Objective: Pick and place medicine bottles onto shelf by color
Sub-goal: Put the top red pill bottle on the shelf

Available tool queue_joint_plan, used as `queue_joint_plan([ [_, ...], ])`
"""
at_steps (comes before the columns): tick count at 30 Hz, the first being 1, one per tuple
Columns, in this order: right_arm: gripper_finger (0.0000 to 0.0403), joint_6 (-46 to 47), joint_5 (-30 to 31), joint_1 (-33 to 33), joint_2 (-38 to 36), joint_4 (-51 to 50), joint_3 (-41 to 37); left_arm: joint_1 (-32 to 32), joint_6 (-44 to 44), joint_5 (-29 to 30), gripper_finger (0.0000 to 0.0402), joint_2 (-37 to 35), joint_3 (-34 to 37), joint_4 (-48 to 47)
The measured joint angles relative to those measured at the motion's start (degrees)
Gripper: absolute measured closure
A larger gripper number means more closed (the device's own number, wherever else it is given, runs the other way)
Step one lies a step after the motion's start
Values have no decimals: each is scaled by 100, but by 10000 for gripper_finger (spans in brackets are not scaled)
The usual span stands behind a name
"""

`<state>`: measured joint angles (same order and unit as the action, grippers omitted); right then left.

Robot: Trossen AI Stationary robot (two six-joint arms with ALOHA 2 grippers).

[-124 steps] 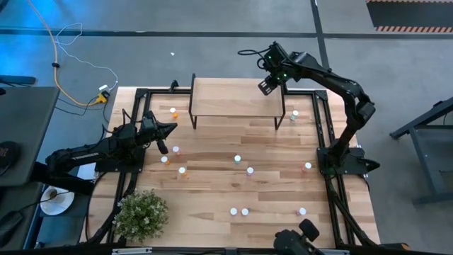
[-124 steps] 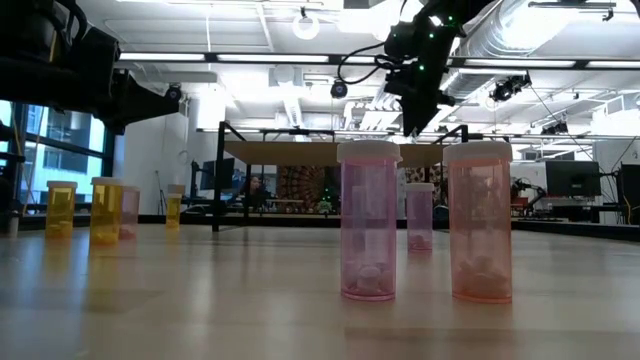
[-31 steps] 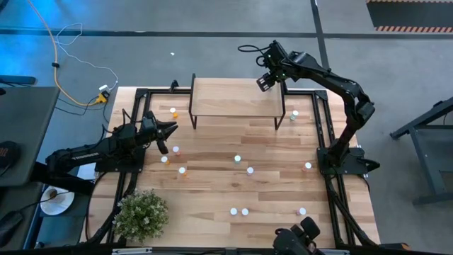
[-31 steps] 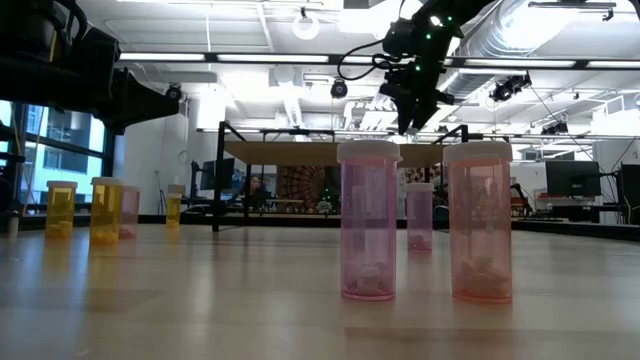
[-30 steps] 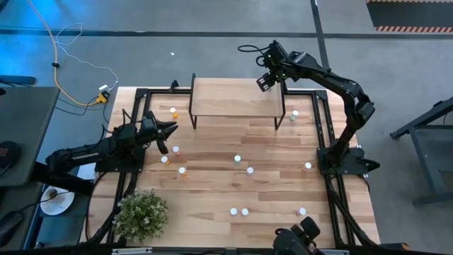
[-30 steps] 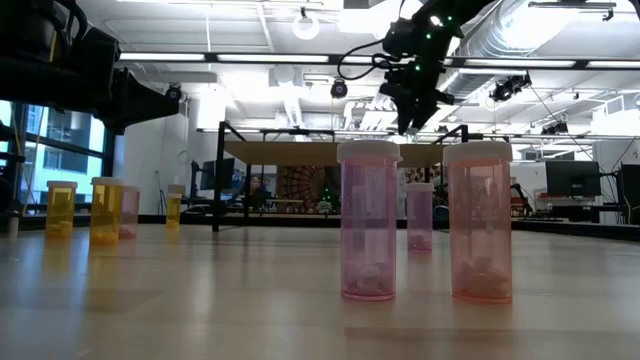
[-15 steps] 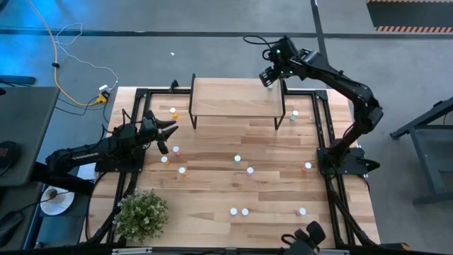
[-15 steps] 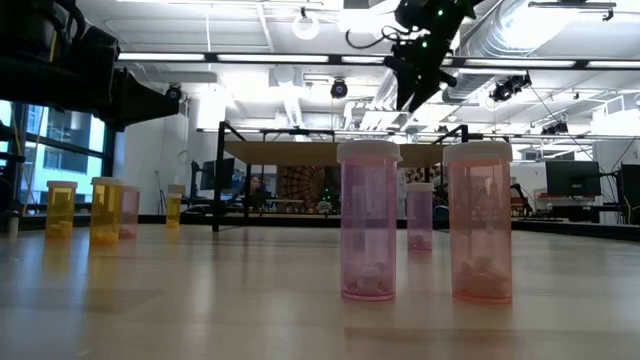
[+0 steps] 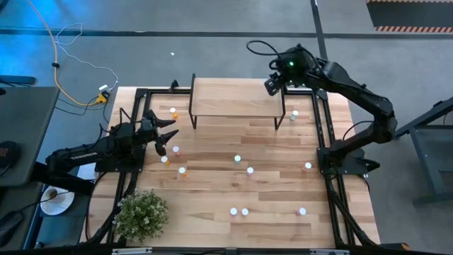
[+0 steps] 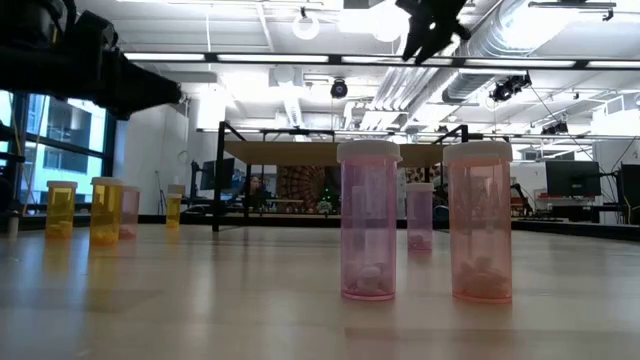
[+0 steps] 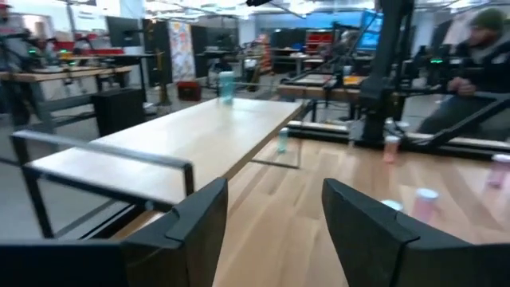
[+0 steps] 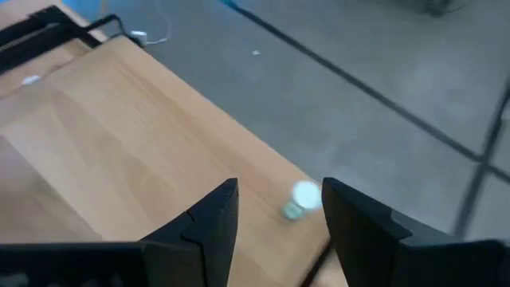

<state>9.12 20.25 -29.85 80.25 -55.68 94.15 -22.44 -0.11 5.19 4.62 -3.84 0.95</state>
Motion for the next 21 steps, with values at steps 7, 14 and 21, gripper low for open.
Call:
queue_joint_plan([
  [7,229,145,361,393,-315,-297,0,0,283,-222,208,228,-526,-646],
  [14,229,250,365,645,-320,-380,-28,0,837,-372,212,882,-1095,-1457],
  [21,229,245,363,741,-311,-430,-131,0,1758,-361,213,1813,-1470,-1836],
])
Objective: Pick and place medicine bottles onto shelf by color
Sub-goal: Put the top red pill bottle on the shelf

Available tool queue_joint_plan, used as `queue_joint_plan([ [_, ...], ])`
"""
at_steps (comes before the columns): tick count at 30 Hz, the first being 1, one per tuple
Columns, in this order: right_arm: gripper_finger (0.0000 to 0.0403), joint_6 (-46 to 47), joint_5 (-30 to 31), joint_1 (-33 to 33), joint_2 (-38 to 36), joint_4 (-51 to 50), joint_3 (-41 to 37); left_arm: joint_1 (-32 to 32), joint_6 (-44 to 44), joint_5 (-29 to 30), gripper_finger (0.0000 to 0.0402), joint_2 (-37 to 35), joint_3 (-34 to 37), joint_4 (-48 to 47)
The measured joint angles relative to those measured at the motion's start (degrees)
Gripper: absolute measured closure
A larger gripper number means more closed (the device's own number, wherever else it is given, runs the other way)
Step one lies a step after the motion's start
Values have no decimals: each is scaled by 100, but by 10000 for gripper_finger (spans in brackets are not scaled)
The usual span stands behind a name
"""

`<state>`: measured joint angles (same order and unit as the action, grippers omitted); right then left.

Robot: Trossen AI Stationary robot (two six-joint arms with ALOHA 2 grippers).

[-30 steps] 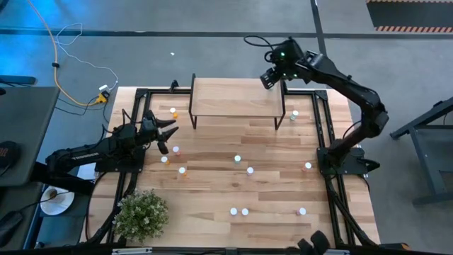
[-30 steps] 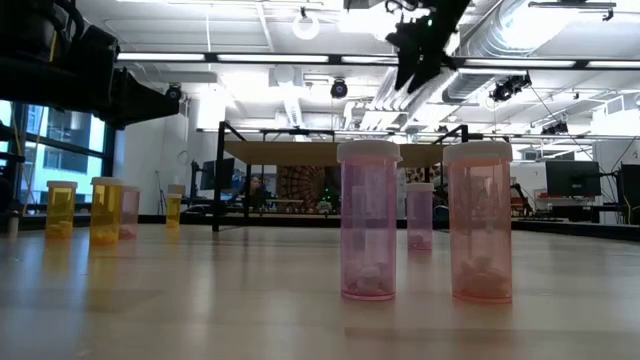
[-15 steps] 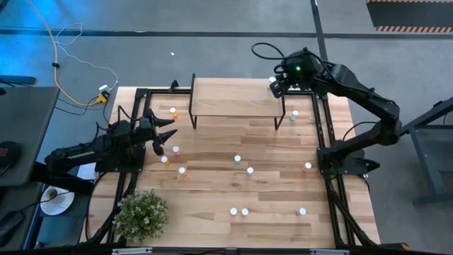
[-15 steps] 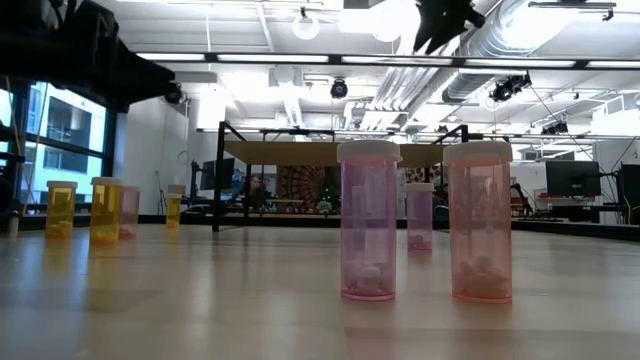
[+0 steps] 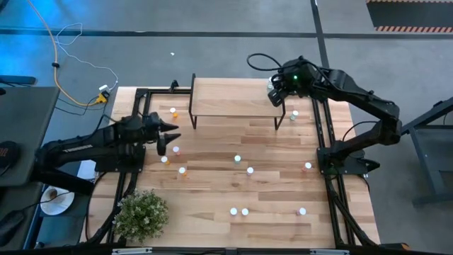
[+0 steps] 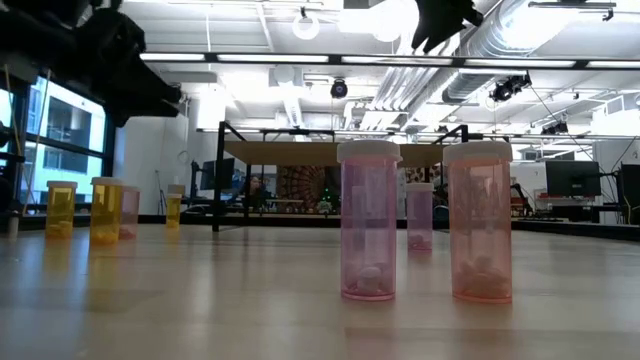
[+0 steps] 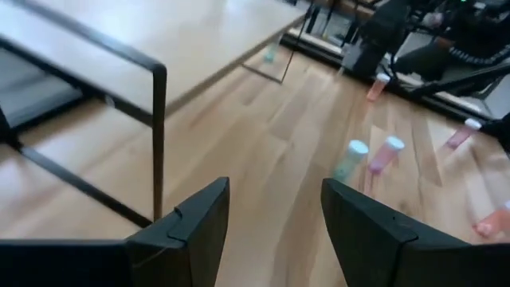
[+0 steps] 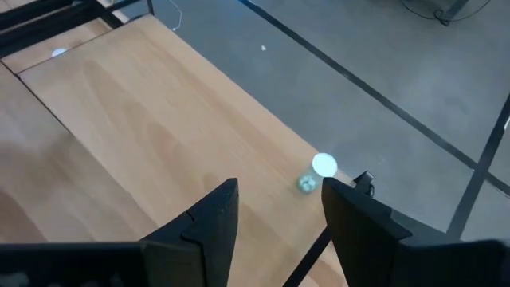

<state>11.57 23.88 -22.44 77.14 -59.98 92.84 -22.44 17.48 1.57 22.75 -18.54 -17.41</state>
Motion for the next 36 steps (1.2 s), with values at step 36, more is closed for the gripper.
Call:
queue_joint_plan([
  [36,229,-92,4,0,0,1,0,0,1838,-392,213,3312,-1727,-2957],
])
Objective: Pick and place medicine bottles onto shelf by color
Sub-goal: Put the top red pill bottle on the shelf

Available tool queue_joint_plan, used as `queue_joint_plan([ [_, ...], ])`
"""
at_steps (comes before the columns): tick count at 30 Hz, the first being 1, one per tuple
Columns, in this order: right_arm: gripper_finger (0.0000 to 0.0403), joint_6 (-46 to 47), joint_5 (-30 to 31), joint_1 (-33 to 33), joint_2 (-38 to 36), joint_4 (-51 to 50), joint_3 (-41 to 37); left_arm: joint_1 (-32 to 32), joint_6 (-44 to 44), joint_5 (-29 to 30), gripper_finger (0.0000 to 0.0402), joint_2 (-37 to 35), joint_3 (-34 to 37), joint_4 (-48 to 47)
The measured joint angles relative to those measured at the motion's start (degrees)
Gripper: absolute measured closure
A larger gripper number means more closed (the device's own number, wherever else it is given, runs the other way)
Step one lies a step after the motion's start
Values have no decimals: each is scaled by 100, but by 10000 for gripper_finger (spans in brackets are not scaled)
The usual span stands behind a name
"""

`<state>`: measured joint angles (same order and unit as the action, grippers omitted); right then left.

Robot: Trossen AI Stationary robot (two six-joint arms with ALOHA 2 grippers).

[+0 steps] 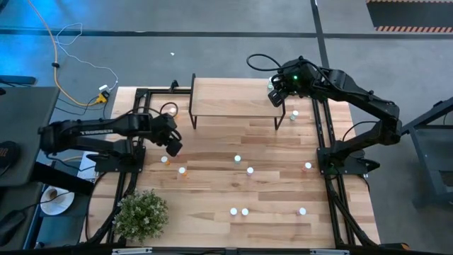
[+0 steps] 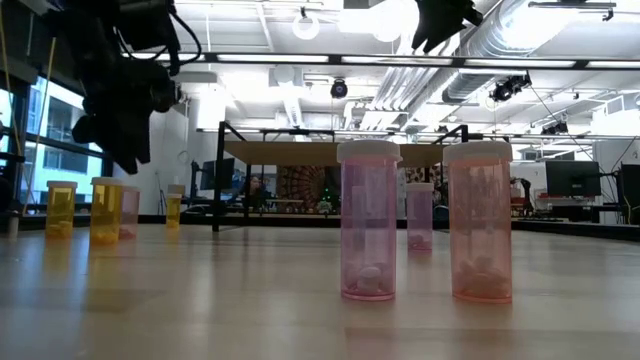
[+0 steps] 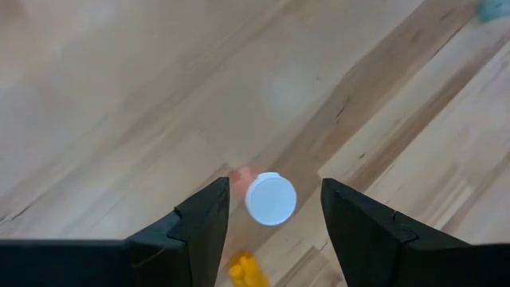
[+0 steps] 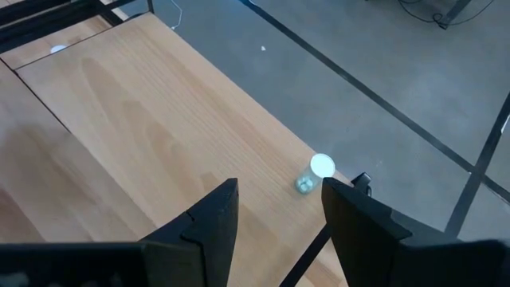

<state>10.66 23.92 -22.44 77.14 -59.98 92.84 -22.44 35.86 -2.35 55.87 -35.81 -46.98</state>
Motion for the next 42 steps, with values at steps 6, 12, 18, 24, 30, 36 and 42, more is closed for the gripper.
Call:
queue_joint_plan([
  [6,229,-11,-2,0,0,-12,0,73,0,2,213,289,0,4],
  [12,229,-15,0,0,0,-14,0,312,7,50,213,540,0,79],
  [18,229,-15,0,0,0,-14,0,466,151,175,213,675,2,72],
  [24,229,-15,-2,0,0,-14,0,586,256,418,213,847,2,70],
  [30,229,-15,-2,0,0,-14,0,619,256,513,214,980,4,92],
  [36,229,-15,-2,0,2,-14,0,689,254,581,231,1144,4,98],
  [42,229,-15,-2,-1,2,-14,0,759,103,610,257,1203,4,333],
])
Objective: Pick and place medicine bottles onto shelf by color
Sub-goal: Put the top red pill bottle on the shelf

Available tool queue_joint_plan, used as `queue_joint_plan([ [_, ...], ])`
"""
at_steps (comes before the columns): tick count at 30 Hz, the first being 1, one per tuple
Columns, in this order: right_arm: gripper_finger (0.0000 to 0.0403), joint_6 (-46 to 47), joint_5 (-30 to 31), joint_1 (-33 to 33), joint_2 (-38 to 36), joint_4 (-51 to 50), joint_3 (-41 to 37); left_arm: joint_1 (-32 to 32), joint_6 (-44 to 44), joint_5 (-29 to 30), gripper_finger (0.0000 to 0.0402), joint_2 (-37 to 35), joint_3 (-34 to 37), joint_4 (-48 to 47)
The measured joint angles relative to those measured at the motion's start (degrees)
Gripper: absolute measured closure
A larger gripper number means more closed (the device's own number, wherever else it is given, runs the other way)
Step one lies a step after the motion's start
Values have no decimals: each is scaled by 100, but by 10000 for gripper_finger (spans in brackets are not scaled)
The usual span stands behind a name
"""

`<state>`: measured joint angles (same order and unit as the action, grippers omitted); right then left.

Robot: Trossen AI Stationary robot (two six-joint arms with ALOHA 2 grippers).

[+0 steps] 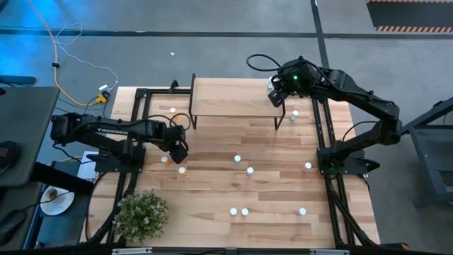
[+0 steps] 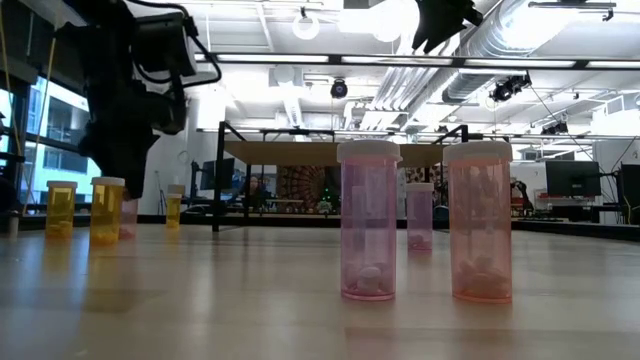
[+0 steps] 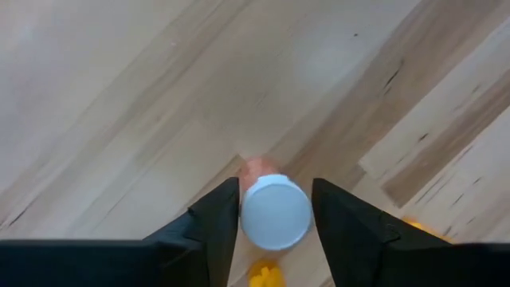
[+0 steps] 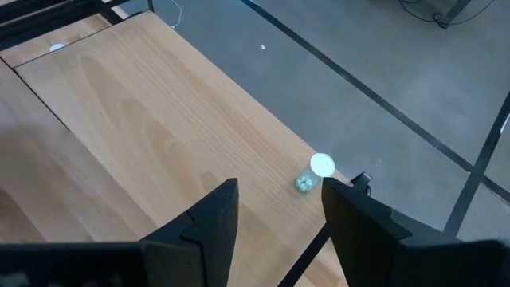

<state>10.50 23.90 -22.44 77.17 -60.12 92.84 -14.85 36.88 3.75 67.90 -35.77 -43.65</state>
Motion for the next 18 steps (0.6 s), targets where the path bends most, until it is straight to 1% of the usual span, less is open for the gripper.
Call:
queue_joint_plan([
  [7,229,0,0,0,0,0,0,4,-2,-7,284,0,0,-1],
  [18,229,-2,0,1,0,0,0,2,-187,-9,284,0,0,19],
])
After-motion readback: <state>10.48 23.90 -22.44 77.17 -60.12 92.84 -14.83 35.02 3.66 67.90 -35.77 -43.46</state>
